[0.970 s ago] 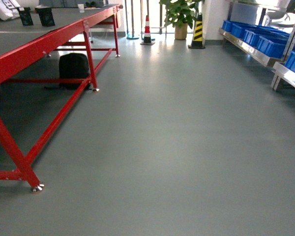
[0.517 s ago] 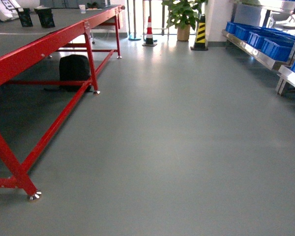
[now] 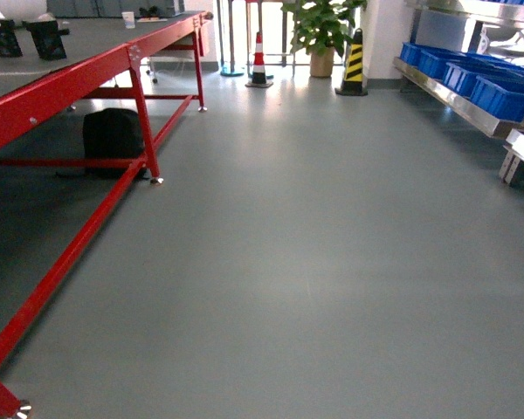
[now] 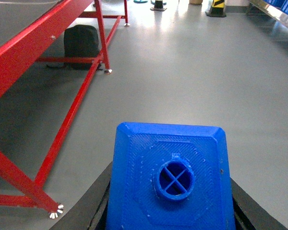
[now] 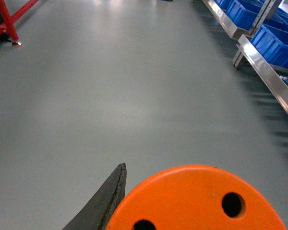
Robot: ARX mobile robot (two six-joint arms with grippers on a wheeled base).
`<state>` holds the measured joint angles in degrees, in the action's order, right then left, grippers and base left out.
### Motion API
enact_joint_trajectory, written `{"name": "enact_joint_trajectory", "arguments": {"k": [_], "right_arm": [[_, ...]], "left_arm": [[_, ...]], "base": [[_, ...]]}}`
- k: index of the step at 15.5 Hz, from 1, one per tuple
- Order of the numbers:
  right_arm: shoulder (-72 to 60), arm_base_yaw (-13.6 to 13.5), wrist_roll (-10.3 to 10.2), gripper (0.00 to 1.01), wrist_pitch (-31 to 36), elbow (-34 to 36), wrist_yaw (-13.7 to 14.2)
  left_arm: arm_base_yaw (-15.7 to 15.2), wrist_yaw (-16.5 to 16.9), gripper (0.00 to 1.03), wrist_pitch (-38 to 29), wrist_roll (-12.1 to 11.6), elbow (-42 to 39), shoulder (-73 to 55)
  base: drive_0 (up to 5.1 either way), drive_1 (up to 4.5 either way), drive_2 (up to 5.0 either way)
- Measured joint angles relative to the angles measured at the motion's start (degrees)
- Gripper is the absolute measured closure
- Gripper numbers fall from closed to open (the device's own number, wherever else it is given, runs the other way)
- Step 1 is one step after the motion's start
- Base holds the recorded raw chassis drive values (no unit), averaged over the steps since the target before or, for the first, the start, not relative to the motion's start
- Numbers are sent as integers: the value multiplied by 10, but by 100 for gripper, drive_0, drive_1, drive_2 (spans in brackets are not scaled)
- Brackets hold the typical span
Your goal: Sort blue parts and orange caps into right shelf containers
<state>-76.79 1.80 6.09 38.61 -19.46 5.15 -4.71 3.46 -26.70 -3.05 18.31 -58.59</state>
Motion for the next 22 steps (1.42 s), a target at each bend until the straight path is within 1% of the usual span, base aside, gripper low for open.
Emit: {"name": "enact_joint_trajectory", "arguments": {"k": [22], "right_arm": [[0, -3, 0, 58, 3, 0, 2]], "left_arm": [[0, 0, 59, 0, 0, 0, 0]], "base": [[-7, 426, -441]]}}
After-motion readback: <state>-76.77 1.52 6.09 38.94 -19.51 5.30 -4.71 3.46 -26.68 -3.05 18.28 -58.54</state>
